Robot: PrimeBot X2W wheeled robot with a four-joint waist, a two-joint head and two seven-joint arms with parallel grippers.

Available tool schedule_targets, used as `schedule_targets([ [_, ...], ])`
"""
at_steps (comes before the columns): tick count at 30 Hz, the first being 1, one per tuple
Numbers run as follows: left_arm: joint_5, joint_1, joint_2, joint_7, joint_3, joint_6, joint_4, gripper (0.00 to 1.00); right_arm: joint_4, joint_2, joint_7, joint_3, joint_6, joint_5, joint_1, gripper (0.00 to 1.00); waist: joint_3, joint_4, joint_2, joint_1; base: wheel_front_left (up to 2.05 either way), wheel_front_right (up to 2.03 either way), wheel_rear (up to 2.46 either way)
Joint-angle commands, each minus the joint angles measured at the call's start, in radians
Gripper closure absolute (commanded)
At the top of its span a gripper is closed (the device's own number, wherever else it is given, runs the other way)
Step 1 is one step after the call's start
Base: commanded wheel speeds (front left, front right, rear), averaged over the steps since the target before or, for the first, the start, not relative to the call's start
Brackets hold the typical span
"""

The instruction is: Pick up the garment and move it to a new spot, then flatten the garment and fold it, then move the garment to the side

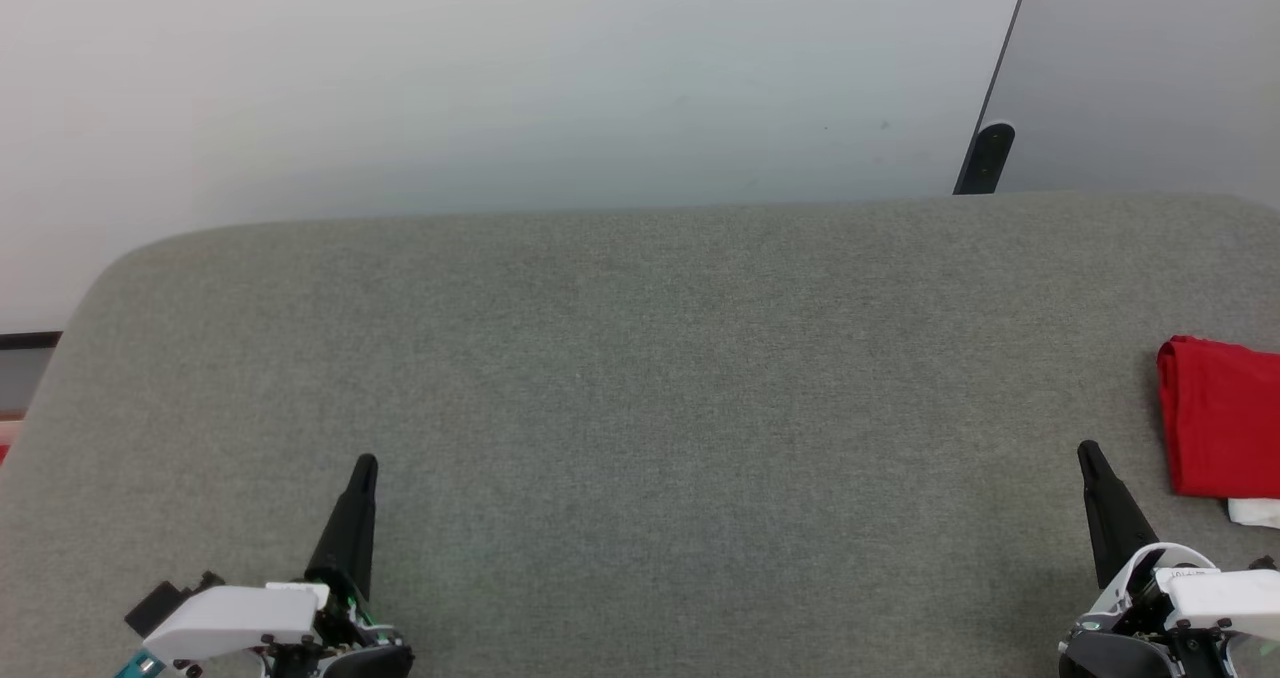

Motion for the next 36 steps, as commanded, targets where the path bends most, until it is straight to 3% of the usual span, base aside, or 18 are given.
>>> schedule_targets([
  [1, -0.003, -0.011, 0.0, 0.003, 0.002, -0.006, 0.001, 1.0, 0.0, 0.003, 0.001, 0.001, -0.001, 0.003, -0.003, 1.0, 0.0, 0.0, -0.0001, 0.0, 0.0, 0.0, 0.0],
  [36, -0.003, -0.011, 0.0, 0.003, 0.002, -0.006, 0.001, 1.0, 0.0, 0.003, 0.0, 0.001, -0.001, 0.004, -0.003, 1.0, 0.0, 0.0, -0.0001, 0.0, 0.0, 0.0, 0.0],
])
